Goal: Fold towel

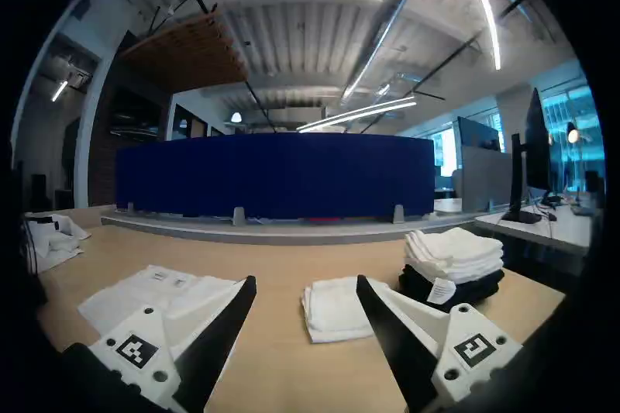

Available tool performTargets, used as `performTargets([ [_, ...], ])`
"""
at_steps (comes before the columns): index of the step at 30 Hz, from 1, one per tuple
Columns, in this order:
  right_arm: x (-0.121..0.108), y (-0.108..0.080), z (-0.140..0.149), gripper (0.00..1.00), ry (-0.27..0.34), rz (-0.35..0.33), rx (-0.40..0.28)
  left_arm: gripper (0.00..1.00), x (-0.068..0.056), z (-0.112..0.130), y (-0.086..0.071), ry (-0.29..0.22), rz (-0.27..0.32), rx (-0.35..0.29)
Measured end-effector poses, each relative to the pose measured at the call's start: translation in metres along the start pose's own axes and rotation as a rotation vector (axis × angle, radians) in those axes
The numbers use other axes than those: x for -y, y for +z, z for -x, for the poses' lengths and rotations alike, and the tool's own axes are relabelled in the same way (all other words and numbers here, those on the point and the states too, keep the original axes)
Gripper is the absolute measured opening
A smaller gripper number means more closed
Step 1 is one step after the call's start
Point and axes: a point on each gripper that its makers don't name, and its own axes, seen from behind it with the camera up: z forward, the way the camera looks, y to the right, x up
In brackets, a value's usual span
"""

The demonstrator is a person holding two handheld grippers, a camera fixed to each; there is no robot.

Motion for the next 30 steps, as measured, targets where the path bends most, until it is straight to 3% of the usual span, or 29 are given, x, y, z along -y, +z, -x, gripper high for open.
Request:
performTargets([
  [30,0.0065,0.0021,0.0015,1.0,0.001,-0.031,0.0,0.96,0.0005,-0.0015,0.0008,0.001,0.001,0.0],
])
